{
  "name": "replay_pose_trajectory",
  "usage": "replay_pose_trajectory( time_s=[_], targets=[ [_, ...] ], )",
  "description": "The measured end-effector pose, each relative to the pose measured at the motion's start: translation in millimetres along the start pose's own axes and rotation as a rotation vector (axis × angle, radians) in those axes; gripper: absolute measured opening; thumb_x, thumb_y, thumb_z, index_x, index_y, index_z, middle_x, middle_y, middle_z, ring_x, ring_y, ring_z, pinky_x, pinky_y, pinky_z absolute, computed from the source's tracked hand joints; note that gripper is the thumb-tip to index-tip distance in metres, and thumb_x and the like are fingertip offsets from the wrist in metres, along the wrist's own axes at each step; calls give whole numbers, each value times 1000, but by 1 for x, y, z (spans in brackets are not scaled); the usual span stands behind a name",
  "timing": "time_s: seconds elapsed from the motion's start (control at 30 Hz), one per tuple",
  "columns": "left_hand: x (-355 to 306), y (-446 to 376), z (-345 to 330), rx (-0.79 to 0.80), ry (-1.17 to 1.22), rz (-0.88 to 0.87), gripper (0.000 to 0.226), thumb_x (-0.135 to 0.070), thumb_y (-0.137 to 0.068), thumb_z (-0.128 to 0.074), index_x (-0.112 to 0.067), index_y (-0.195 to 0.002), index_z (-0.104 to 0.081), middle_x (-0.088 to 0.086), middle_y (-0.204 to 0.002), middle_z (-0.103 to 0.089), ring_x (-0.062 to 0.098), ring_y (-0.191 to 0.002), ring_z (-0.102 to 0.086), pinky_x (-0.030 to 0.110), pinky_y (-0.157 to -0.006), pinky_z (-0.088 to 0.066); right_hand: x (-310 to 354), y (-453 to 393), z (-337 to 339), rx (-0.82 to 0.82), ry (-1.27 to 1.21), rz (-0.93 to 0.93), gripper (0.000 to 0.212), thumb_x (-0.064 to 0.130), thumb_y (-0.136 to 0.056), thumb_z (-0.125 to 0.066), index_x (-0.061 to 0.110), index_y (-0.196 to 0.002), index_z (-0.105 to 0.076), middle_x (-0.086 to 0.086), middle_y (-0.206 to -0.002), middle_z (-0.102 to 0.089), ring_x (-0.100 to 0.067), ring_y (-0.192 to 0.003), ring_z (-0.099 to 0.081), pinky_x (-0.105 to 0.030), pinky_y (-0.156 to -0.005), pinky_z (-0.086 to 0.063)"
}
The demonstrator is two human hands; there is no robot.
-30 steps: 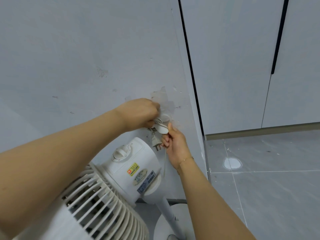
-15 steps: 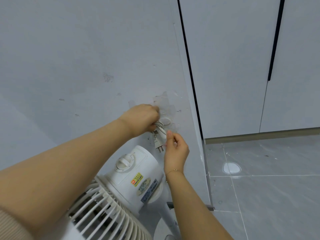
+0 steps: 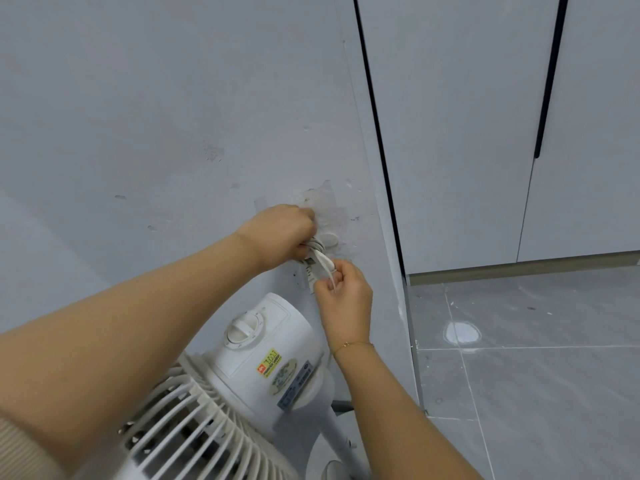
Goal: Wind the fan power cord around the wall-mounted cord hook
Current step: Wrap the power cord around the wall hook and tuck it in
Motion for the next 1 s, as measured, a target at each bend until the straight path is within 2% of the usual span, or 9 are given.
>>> replay_pose_trajectory(
  time_s=[0.13, 0.27, 0.33, 0.43, 0.53, 0.67, 0.77, 0.87, 1.0],
  targets=[
    [-7, 0, 3, 50, -58, 20, 24, -25, -90, -54, -3, -90, -64, 11, -103, -57, 30, -91, -56, 31, -64, -30, -1, -8, 11, -5, 282, 229, 6, 5, -78, -58, 3, -75, -63, -9, -75, -59, -22, -61, -49, -34, -57, -42],
    [-12, 5, 7, 96, -159, -17, 25, -22, -94, -46, -3, -96, -61, 12, -104, -55, 29, -94, -56, 30, -66, -30, -4, -17, 18, 114, 476, 460, 15, 10, -76, -59, 4, -61, -57, -10, -58, -53, -23, -51, -41, -31, -47, -36],
    [-11, 8, 5, 90, -152, -35, 24, -18, -93, -44, -1, -94, -61, 14, -103, -54, 31, -93, -55, 33, -66, -31, -6, -21, 28, 233, 437, 503, 19, 12, -84, -55, 4, -68, -62, -10, -60, -55, -23, -54, -44, -32, -50, -40],
    [-9, 11, 2, 64, -109, -41, 22, -15, -92, -45, 0, -93, -60, 15, -101, -53, 31, -91, -54, 36, -70, -36, -7, -26, 36, 379, 282, 358, 23, 13, -92, -53, 2, -78, -67, -11, -70, -63, -24, -67, -56, -36, -66, -48],
    [-8, 11, 0, 39, -88, -54, 20, -14, -92, -45, -1, -90, -60, 14, -98, -53, 30, -89, -54, 36, -68, -37, -8, -28, 31, 345, 25, 75, 23, 8, -91, -55, -3, -75, -67, -13, -68, -62, -18, -67, -54, -34, -74, -49],
    [-1, 13, -6, -143, -12, -167, 14, -6, -81, -61, 2, -69, -60, 19, -77, -55, 34, -68, -56, 36, -55, -40, -8, -25, 29, 387, -361, -247, 18, 6, -93, -53, -2, -85, -66, -9, -61, -53, -16, -56, -49, -22, -61, -50],
    [3, 14, -7, -182, -3, -199, 17, -5, -75, -68, 0, -62, -58, 16, -69, -54, 33, -58, -55, 37, -47, -45, -10, -26, 29, 502, -577, -442, 23, 8, -95, -50, 5, -73, -59, -7, -60, -44, -16, -53, -41, -22, -51, -42],
    [4, 14, -10, -197, 31, -207, 17, -10, -77, -69, -2, -65, -60, 14, -70, -54, 32, -60, -57, 38, -49, -48, -12, -28, 24, 501, -627, -494, 24, 10, -96, -47, 8, -74, -55, -4, -59, -37, -12, -49, -35, -22, -48, -33],
    [6, 12, -7, -175, 100, -166, 22, -20, -87, -62, -1, -77, -65, 14, -82, -56, 33, -74, -58, 42, -62, -48, -12, -25, 15, 457, -799, -561, 25, 8, -99, -38, 13, -78, -49, 1, -54, -32, -8, -40, -27, -20, -43, -30]
  ],
)
Point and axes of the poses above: each hand's wrist, its own y-axis away from the middle knuckle, its own z-axis out of the back of the hand, x = y × z, the point moved 1 cm from there along -y, towards the middle knuckle
